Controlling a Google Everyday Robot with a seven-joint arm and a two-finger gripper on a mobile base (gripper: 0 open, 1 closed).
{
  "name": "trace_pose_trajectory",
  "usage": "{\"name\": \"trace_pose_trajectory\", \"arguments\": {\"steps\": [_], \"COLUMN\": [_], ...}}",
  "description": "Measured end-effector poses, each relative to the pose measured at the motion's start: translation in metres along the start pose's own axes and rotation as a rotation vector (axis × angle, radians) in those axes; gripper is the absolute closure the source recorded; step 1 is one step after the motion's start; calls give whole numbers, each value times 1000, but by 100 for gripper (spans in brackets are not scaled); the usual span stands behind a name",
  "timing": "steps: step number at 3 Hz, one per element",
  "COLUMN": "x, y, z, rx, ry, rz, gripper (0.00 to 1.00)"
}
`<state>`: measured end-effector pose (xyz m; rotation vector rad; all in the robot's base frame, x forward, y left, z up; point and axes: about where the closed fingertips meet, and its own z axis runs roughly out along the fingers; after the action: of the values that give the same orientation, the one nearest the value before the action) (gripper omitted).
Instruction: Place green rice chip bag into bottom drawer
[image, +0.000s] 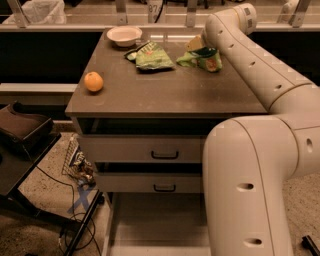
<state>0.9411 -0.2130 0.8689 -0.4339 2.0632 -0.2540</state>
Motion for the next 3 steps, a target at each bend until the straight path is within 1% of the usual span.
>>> {"name": "trace_pose_trajectory", "arguments": {"steps": [1,3], "x": [8,10], "y": [-1,1], "z": [0,2], "rx": [1,-1], "ry": [31,33], "rz": [3,2], "gripper": [49,95]}}
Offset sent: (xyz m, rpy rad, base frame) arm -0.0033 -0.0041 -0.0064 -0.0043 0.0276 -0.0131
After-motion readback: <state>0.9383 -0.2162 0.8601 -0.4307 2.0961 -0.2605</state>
